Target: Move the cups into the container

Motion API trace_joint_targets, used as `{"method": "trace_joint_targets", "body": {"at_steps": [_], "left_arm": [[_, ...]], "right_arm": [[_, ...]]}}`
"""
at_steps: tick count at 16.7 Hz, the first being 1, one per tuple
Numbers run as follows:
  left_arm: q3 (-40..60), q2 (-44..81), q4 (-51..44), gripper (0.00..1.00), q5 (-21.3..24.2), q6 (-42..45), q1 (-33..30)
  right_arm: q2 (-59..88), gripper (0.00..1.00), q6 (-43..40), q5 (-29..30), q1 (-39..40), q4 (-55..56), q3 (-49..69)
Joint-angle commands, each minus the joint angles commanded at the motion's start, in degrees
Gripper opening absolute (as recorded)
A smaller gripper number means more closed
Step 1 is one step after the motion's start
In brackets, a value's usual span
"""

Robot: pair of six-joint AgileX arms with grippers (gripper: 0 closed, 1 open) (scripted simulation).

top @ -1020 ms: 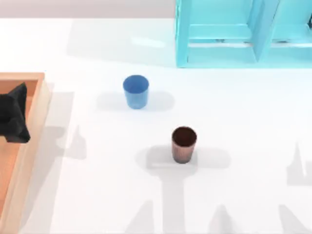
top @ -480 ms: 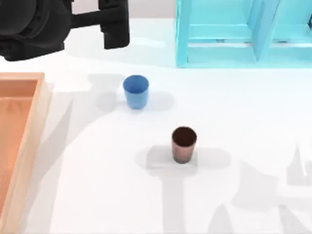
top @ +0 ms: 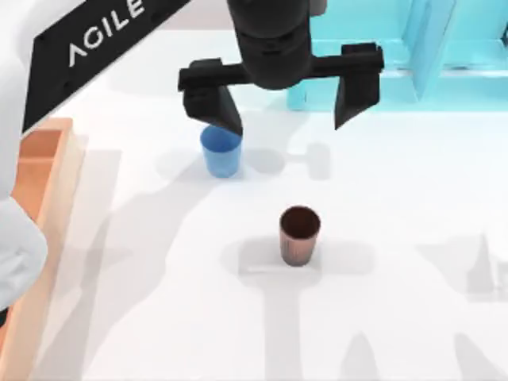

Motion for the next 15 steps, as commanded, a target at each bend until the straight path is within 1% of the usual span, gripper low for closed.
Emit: {"method": "trace_joint_targets", "body": {"at_steps": [3, 6, 8, 15], "left_arm": [[11.93, 11.40, -7.21, 1.00, -0.04, -3.82, -3.08], [19.26, 18.44, -11.62, 1.00, -0.05, -6.23, -4.95], [21.33, 20.45, -12.89, 1.00, -0.06, -6.94, -5.48], [20.38, 20.35, -11.94, 1.00, -0.05, -6.83, -5.23]], "right_arm": [[0.00, 1.00, 0.00, 0.00, 0.00, 0.00, 0.00], [0.00, 1.00, 0.00, 0.00, 0.00, 0.00, 0.00], [0.00, 1.00, 0.00, 0.00, 0.00, 0.00, 0.00], [0.00, 1.00, 0.00, 0.00, 0.00, 0.00, 0.00]]}}
